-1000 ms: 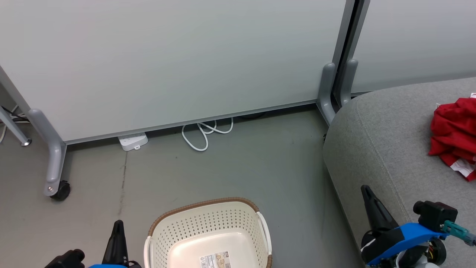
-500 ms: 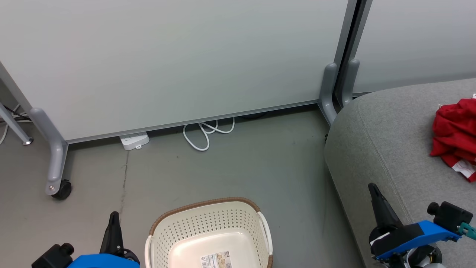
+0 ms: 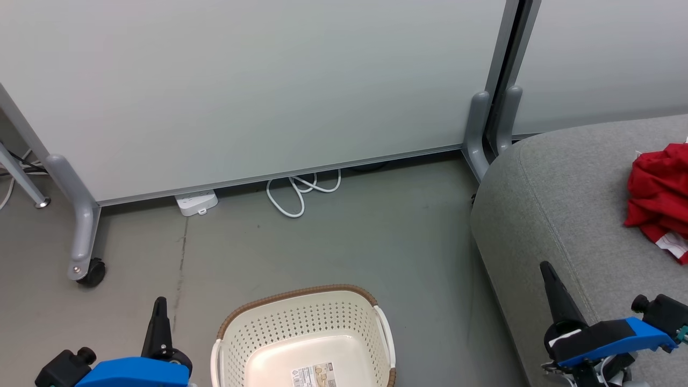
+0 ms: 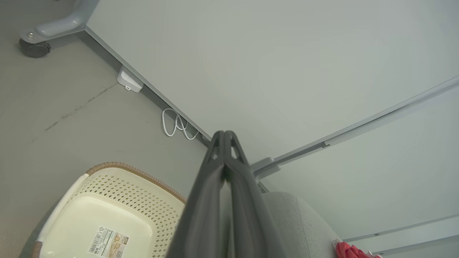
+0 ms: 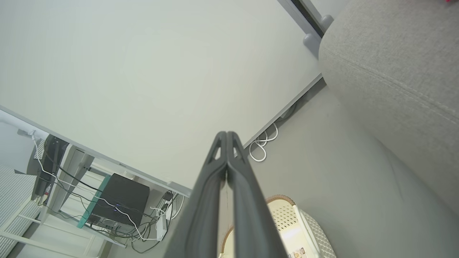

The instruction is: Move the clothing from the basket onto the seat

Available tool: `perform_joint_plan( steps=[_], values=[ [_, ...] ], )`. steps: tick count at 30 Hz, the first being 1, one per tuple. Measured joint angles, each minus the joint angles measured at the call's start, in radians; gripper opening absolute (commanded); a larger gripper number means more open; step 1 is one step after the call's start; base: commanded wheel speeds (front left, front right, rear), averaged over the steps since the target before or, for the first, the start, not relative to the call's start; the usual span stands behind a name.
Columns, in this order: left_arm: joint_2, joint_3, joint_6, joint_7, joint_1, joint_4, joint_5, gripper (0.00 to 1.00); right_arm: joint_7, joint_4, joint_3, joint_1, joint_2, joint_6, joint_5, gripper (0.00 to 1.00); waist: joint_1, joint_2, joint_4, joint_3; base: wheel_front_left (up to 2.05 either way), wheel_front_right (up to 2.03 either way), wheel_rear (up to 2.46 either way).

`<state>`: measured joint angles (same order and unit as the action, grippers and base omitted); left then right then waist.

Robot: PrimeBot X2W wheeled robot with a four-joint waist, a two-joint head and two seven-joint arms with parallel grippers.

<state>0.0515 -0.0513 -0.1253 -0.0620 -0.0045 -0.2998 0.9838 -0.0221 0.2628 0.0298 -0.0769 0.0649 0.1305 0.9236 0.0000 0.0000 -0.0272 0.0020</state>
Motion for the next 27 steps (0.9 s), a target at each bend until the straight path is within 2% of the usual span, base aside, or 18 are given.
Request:
perform_joint_plan(
  steps=[27],
  values=[
    [0.0, -0.027, 0.0, 0.072, -0.041, 0.021, 0.257, 0.0, -0.038, -0.007, 0.035, -0.009, -0.006, 0.0, 0.28, 0.0, -0.0001, 0.0, 0.009, 0.0, 0.0, 0.0, 0.0]
  ],
)
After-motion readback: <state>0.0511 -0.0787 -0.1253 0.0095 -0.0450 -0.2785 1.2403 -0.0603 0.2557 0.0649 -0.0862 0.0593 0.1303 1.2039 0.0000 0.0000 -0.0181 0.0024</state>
